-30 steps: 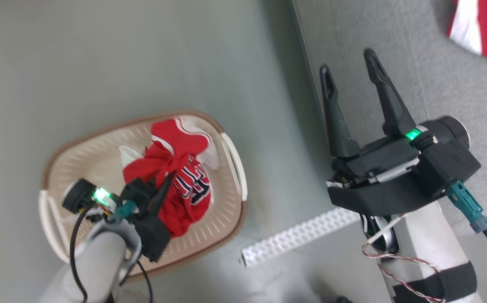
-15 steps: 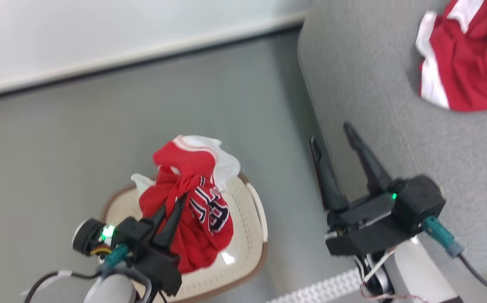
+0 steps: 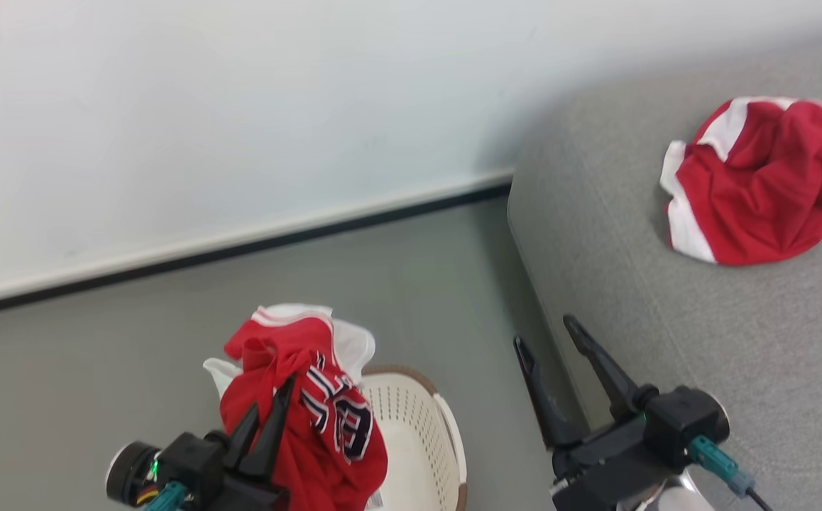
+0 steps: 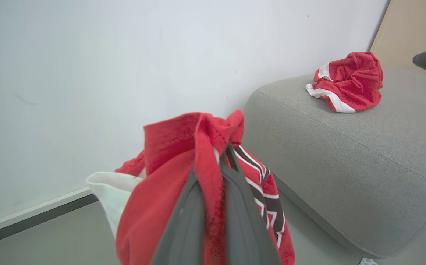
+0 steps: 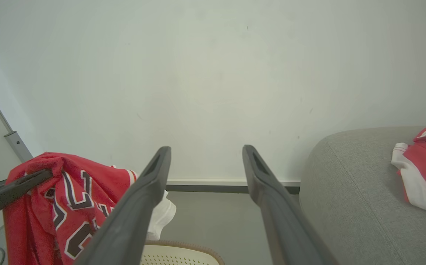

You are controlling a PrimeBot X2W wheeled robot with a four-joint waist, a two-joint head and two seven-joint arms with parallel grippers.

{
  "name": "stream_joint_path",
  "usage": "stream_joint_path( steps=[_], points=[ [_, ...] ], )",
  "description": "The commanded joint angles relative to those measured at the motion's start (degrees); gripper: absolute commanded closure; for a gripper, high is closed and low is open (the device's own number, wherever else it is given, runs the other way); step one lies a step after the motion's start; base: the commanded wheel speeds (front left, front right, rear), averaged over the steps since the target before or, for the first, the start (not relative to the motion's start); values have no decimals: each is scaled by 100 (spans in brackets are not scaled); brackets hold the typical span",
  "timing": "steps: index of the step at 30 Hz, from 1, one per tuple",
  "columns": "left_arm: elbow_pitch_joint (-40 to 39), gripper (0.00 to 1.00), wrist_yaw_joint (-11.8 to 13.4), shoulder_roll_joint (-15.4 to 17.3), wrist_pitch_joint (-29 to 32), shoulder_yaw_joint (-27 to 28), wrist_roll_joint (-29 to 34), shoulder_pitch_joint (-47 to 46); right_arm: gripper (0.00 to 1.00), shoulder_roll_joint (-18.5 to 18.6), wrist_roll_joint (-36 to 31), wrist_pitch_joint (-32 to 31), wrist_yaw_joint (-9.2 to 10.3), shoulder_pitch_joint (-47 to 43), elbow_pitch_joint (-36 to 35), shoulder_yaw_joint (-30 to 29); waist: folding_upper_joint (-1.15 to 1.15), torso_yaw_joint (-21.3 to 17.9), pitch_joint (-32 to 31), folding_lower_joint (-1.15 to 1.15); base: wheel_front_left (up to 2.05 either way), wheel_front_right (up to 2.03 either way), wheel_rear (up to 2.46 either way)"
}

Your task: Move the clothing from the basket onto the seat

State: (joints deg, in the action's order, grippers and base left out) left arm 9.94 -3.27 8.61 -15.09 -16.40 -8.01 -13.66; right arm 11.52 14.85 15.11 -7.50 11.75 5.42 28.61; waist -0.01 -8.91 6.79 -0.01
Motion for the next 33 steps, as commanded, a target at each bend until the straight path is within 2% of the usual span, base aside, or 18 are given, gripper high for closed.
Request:
stream_joint_path(
  steps=[1, 8, 13, 22, 25, 33],
  points=[
    [-52, 100, -3, -23, -13, 54, 22, 149, 0, 51, 41, -1, 2, -116, 9, 21, 1, 6, -479, 1, 0, 0, 0],
    [-220, 100, -47, -103, -13, 330, 27, 425, 0, 135, 152, -1, 2, -374, -57, 201, 1, -18, -744, 1, 0, 0, 0],
    [-233, 100, -161, -138, -13, 250, 115, 307, 0, 260, 361, -1, 2, -365, -29, 538, 1, -23, -822, 1, 0, 0, 0],
    [-1, 100, -331, -221, -13, -363, 365, -277, 0, 493, 796, 0, 2, 123, 318, 1527, 1, -94, -827, 1, 0, 0, 0],
    [66, 100, -363, -259, -13, -588, 327, -475, 0, 602, 707, 0, 2, 401, 505, 1881, 1, -144, -813, 1, 0, 0, 0],
    [100, 100, -407, -306, -13, -1198, 213, -944, 0, 648, 926, -1, 2, 812, 703, 2311, 1, -204, -765, 1, 0, 0, 0]
  ],
)
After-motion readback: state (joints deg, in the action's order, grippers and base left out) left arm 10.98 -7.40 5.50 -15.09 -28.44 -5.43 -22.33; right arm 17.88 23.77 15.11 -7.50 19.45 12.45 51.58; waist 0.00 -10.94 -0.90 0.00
